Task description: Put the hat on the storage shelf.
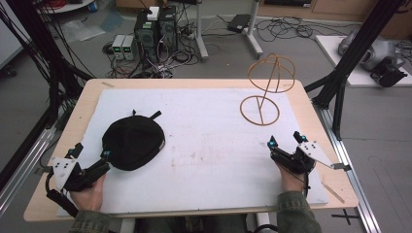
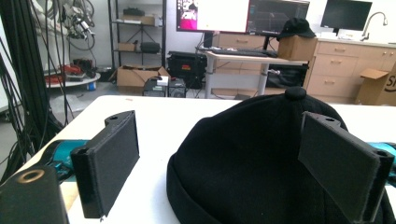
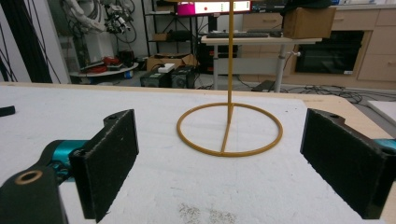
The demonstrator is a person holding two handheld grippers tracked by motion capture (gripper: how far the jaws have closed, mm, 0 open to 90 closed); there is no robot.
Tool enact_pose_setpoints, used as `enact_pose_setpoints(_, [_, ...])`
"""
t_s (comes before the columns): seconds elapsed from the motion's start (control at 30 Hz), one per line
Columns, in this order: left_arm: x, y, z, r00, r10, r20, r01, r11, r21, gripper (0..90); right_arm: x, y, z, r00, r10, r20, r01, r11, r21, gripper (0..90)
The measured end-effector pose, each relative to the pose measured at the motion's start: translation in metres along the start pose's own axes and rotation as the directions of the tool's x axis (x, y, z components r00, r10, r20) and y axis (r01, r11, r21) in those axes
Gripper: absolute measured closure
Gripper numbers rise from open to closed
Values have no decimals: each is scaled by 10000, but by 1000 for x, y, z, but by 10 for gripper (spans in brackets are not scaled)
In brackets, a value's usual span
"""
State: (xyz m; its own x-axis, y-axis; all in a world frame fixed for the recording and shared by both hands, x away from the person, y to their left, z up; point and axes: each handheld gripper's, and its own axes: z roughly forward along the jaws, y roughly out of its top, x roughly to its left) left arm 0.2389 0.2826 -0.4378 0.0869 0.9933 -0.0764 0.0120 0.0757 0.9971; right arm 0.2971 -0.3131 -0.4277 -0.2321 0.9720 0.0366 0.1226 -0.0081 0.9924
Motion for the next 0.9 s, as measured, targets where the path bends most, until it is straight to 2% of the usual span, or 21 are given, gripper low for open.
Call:
enact_pose_setpoints(0.47, [-2,2,0,9999,-48,119,49,10000,-56,131,1,0,-1,10000,28,-44,-27,10000,56,105])
enact_pose_setpoints(0.57, [-4,5,1,9997,-57,246,59,10000,-48,130,0,0,0,10000,-6,-6,6,10000,16,105])
enact_pose_setpoints(0.63, [-10,8,4,9988,186,449,-191,9998,111,130,-1,0,0,10000,-21,53,21,10000,25,105])
enact_pose_setpoints(0.67, [-10,8,4,9988,186,449,-191,9998,111,131,-2,0,0,10000,-27,62,27,10000,30,105])
enact_pose_setpoints(0.73, [-17,11,6,9970,492,602,-506,9985,219,131,-2,0,0,9999,57,97,-58,10000,37,105])
enact_pose_setpoints(0.9, [-26,16,11,9940,660,867,-701,9965,448,131,-3,0,-1,9997,179,175,-180,9998,37,105])
